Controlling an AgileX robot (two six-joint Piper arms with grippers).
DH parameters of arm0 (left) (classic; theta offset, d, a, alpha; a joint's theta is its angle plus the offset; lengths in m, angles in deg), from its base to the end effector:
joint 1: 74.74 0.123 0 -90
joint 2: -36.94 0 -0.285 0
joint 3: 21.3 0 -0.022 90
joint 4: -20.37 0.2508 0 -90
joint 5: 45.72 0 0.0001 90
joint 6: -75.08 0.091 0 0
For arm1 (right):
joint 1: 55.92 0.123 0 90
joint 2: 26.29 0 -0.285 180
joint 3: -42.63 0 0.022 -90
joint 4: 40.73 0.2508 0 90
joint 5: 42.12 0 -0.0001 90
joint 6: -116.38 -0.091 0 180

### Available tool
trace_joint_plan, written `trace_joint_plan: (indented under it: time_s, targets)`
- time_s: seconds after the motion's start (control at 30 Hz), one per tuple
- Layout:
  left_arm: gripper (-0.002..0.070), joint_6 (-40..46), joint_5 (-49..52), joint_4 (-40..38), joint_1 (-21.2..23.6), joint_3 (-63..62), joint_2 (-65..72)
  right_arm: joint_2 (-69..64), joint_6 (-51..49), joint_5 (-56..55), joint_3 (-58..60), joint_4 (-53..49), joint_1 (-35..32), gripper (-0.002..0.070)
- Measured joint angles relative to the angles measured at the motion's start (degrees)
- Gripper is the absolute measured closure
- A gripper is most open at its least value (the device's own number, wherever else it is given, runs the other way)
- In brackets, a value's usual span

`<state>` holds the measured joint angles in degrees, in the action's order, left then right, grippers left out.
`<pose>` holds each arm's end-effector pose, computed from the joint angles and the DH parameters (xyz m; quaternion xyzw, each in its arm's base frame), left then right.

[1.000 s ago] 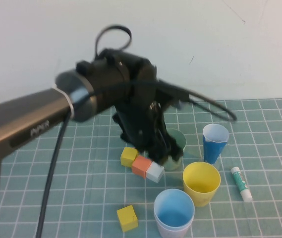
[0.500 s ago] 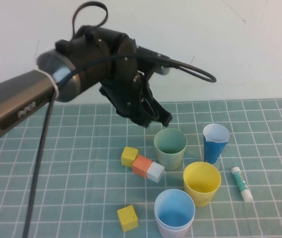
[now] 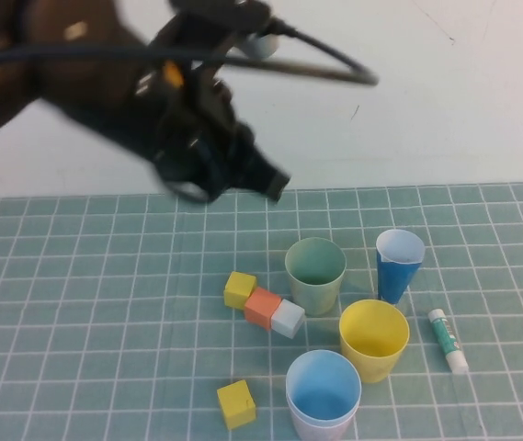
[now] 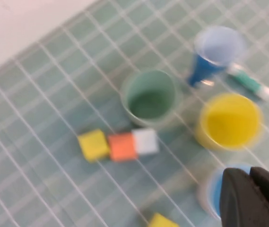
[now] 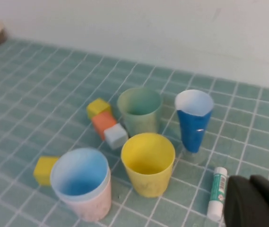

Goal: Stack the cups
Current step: Pick up the green cup

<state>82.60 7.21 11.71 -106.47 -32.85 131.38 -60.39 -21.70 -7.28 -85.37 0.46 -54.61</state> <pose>0.2762 -0.1836 0.3955 0.2919 0.8768 -0.1500 0.3514 0.0890 0.0363 0.2878 -0.1586 0.8133 0.1373 0.5428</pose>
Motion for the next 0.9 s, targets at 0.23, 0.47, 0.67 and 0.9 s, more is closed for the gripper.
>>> trace_joint_plan:
  time_s: [0.23, 0.47, 0.67, 0.9]
  targets:
    - [0.0676, -1.5, -9.8, -2.1, 0.0, 25.8, -23.4, -19.4, 8.7, 15.0, -20.5, -4.3, 0.0, 0.0679]
    - [0.0676, -19.2, -17.0, 10.5, 0.0, 47.6, -44.5, -35.6, 9.3, 24.9, -36.2, -5.4, 0.6, 0.0679]
    - [0.0676, -26.5, -16.2, 15.6, 0.0, 54.6, -52.6, -47.4, 8.1, 26.2, -48.2, -10.7, 9.3, 0.0679]
    - [0.0676, -27.2, -13.6, 15.7, 0.0, 55.1, -53.8, -64.7, -2.1, 28.8, -61.7, -30.5, 22.3, 0.0679]
